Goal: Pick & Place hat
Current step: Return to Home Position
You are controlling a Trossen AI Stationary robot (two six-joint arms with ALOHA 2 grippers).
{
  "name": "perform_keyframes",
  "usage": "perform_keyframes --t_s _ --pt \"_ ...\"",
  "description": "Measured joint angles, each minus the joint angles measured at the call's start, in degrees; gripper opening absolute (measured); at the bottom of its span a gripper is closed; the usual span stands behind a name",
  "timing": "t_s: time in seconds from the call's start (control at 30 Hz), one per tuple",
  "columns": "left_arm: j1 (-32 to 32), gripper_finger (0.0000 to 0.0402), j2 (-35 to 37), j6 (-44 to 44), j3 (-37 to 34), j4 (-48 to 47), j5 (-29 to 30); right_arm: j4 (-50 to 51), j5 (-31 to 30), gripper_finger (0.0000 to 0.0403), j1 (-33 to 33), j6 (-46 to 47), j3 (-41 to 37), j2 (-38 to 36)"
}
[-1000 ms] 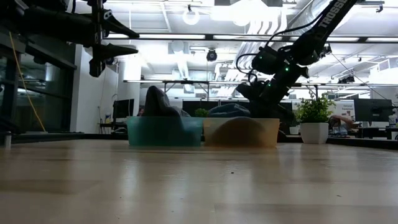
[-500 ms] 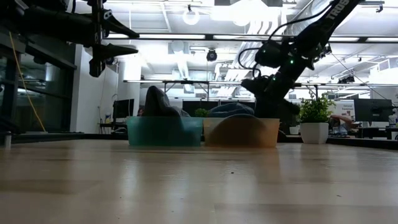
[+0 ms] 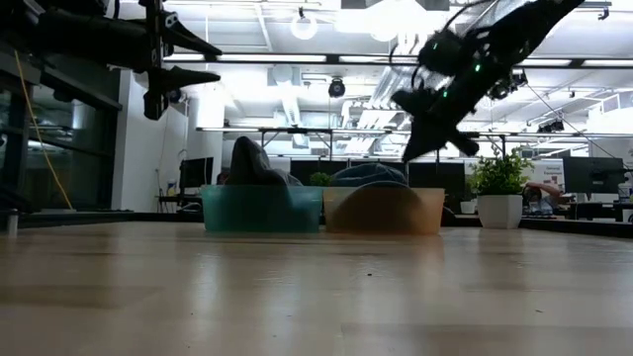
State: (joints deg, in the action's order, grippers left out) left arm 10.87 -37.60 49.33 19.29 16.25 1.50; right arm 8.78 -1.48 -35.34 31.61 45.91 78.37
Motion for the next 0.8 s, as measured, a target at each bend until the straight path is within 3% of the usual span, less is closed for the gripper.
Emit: perform_keyframes --t_s 0.5,0.8 --pt "0.0 0.0159 4.79 -5.72 0.07 -0.63 -2.27 4.41 -5.14 0.0 14.31 -2.27 0.11 -20.87" --pt "0.0 0.0159 16.26 -7.71 0.07 -14.16 -0.31 9.54 -11.35 0.0 26.16 -3.6 0.13 -26.59"
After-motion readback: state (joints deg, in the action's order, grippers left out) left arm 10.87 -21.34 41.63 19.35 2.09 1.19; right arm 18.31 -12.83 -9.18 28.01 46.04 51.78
